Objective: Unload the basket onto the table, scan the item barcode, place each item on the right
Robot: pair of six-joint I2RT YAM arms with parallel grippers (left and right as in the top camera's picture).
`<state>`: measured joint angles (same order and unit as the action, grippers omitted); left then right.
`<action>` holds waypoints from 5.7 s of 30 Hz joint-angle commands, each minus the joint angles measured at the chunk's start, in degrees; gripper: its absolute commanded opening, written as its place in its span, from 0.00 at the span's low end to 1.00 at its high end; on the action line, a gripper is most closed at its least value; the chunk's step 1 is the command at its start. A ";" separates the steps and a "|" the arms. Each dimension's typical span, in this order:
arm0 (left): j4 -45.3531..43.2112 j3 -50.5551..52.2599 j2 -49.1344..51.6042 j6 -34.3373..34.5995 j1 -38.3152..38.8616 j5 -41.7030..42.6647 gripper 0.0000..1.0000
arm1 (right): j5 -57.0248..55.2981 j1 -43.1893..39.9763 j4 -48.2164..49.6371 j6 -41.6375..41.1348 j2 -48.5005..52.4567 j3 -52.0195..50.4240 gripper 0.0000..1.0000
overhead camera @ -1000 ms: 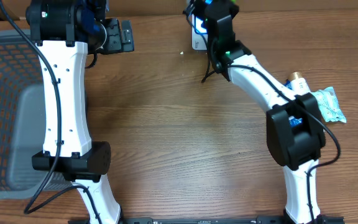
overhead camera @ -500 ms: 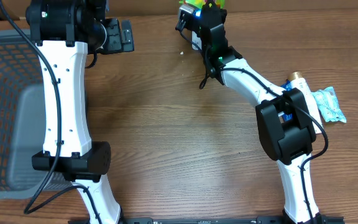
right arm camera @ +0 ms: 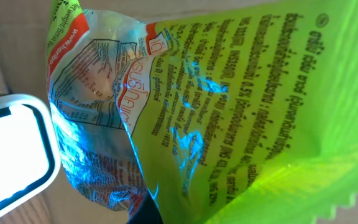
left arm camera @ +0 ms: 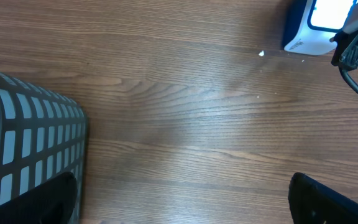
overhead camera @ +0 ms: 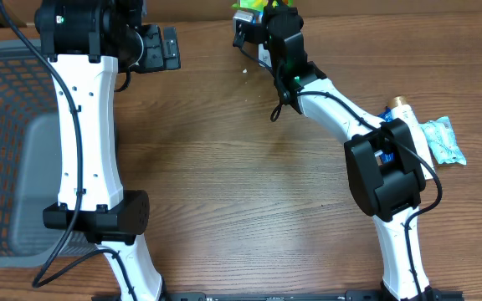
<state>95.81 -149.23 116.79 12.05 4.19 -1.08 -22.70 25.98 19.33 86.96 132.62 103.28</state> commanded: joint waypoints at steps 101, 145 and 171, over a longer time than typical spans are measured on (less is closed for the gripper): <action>-0.07 -0.07 0.70 0.83 0.33 0.50 1.00 | 45.64 -44.87 -93.26 -88.94 -32.02 -5.92 1.00; -0.07 -0.07 0.70 0.83 0.33 0.50 0.99 | 34.93 -25.38 -61.81 -78.82 -89.83 -40.39 1.00; -0.07 -0.07 0.70 0.83 0.33 0.50 1.00 | 33.24 -19.65 -20.55 -81.15 -132.50 -102.82 1.00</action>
<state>95.83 -149.23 116.81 12.05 4.19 -1.06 11.09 5.78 -0.58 6.13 1.08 1.06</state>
